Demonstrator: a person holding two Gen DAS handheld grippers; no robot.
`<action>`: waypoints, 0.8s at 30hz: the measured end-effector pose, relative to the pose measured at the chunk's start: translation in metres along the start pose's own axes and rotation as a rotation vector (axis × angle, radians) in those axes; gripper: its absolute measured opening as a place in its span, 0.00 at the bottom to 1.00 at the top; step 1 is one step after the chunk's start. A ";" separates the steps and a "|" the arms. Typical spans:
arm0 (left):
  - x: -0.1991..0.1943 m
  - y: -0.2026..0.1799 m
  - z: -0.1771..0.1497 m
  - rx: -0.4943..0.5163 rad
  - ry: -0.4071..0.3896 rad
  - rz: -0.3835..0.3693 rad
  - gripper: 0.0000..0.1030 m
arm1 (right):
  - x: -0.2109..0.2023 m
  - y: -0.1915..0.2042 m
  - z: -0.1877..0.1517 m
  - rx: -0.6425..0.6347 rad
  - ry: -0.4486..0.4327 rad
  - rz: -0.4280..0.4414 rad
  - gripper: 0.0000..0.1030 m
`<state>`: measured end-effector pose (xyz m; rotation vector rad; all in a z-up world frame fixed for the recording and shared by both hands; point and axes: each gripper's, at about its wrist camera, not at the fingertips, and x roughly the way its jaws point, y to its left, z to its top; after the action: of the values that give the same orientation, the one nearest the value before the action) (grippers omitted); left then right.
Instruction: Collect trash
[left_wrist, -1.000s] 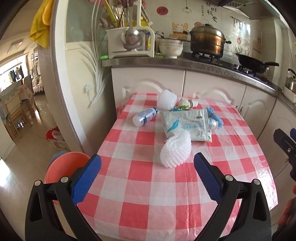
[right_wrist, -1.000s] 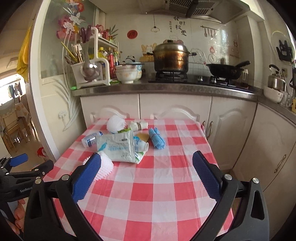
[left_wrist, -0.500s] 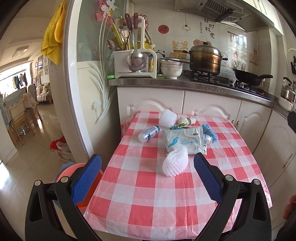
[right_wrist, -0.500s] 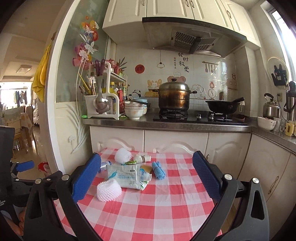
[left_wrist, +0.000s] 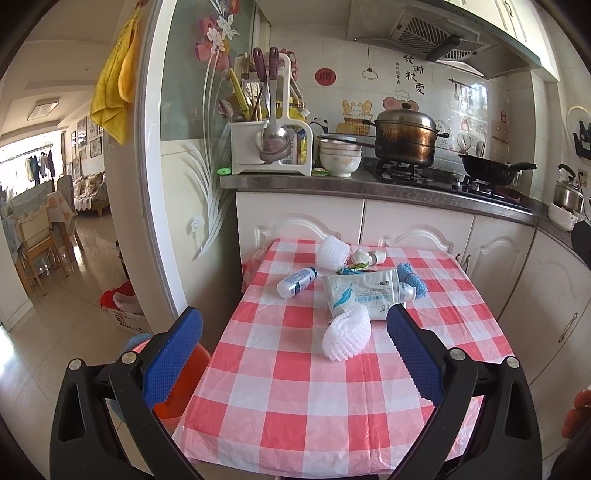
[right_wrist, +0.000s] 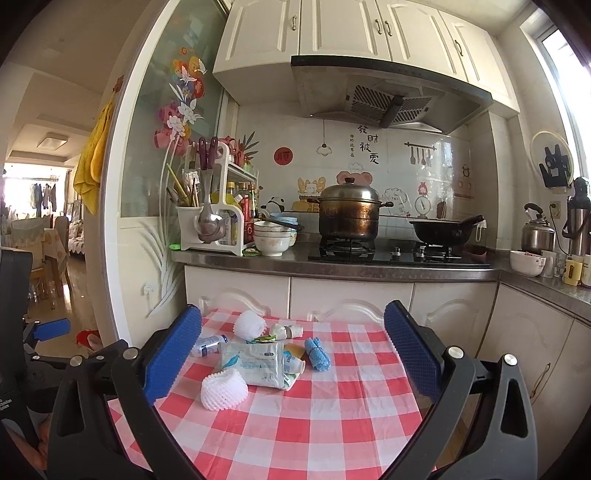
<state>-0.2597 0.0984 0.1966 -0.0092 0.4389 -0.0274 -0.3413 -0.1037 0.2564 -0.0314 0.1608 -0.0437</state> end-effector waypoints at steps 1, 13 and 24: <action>-0.002 0.000 0.001 0.002 -0.007 0.000 0.95 | -0.002 0.000 0.001 0.002 -0.003 0.007 0.97; -0.007 0.002 0.005 -0.011 -0.016 -0.015 0.95 | -0.008 -0.004 0.005 0.032 -0.013 0.025 0.97; 0.017 0.003 -0.001 0.003 0.041 0.007 0.95 | 0.019 -0.020 -0.011 0.101 0.045 0.026 0.97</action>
<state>-0.2448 0.1009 0.1885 -0.0043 0.4801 -0.0213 -0.3255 -0.1248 0.2434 0.0722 0.2034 -0.0263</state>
